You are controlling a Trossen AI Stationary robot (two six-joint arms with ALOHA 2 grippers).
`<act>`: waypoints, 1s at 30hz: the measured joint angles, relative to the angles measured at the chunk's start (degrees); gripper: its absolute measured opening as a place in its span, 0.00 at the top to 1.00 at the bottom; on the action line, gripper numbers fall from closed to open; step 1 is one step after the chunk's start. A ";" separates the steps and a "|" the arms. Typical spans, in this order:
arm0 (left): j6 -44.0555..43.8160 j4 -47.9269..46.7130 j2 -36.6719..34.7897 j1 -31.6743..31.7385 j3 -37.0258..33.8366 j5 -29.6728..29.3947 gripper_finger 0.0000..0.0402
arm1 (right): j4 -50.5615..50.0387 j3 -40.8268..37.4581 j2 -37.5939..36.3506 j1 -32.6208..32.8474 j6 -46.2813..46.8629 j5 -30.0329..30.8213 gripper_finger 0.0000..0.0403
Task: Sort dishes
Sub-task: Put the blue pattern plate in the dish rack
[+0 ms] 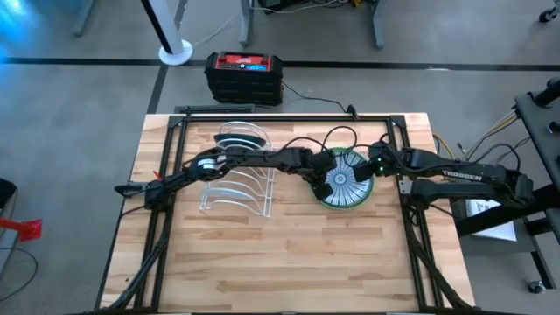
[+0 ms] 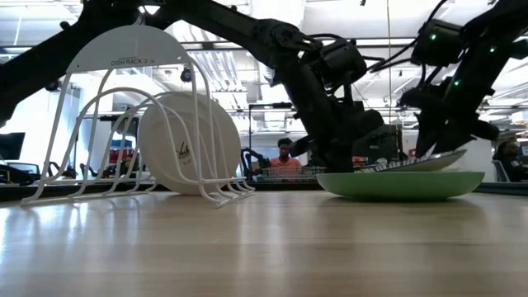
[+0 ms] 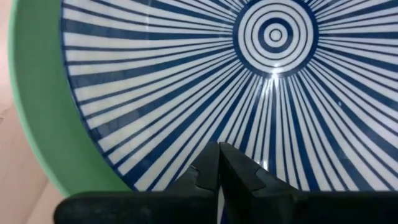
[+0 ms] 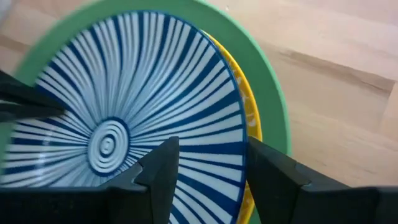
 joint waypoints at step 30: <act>1.97 5.46 0.22 -0.07 0.04 3.12 1.00 | 4.71 -3.65 -5.09 0.87 3.96 -1.75 0.76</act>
